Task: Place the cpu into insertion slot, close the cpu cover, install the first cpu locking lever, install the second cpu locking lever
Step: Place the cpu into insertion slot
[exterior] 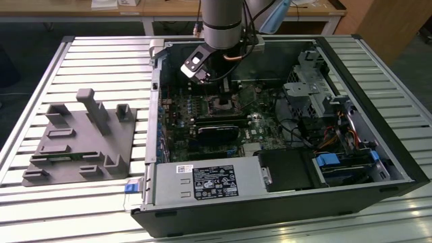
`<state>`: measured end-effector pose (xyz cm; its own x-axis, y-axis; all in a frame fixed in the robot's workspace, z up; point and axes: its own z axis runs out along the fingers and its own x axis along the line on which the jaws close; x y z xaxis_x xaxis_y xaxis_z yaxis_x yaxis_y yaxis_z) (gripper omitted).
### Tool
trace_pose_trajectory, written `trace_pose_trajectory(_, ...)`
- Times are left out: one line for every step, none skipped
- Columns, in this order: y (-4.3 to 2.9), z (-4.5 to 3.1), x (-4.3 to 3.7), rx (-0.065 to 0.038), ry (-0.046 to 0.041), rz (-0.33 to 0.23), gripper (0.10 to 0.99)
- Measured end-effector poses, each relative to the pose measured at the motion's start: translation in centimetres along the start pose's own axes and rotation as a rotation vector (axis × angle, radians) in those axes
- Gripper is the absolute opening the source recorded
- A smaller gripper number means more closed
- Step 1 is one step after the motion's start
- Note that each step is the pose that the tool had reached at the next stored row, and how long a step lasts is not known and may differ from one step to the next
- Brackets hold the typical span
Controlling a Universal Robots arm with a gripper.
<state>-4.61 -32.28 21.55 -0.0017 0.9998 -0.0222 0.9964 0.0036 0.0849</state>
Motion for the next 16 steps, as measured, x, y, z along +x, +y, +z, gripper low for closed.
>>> trace_pose_trajectory(0.0, 0.0, 0.0, 0.0, 0.0001, 0.0, 0.302)
trace_pose_trajectory(0.0, 0.0, 0.0, 0.0, 0.0001, 0.0, 0.302)
trace_pose_trajectory(0.0, 0.0, 0.0, 0.0, 0.0001, 0.0, 0.239)
trace_pose_trajectory(0.0, 0.0, 0.0, 0.0, 0.0002, 0.0, 0.18)
trace_pose_trajectory(0.0, 0.0, 0.0, 0.0, 0.0002, 0.0, 0.122)
trace_pose_trajectory(0.0, 0.0, 0.0, 0.0, 0.0003, 0.0, 0.122)
trace_pose_trajectory(0.0, 0.0, 0.0, 0.0, 0.0004, 0.0, 0.106)
trace_pose_trajectory(0.0, 0.0, 0.0, 0.0, 0.0004, 0.0, 0.106)
trace_pose_trajectory(0.0, 0.0, 0.0, 0.0, 0.0005, 0.0, 0.106)
trace_pose_trajectory(0.0, 0.0, 0.0, 0.0, 0.0005, 0.0, 0.106)
trace_pose_trajectory(0.0, 0.0, 0.0, 0.0, 0.0005, 0.0, 0.106)
trace_pose_trajectory(0.0, 0.0, 0.0, 0.0, 0.0014, 0.0, 0.106)
trace_pose_trajectory(0.0, -0.02, -0.01, 0.0, 0.0028, 0.0, 0.106)
trace_pose_trajectory(0.0, -0.04, -0.01, 0.0, 0.0045, 0.001, 0.106)
trace_pose_trajectory(0.01, -0.1, 0.0, 0.0, 0.0063, 0.001, 0.106)
trace_pose_trajectory(0.01, -0.2, -0.01, 0.0, 0.0074, 0.002, 0.106)
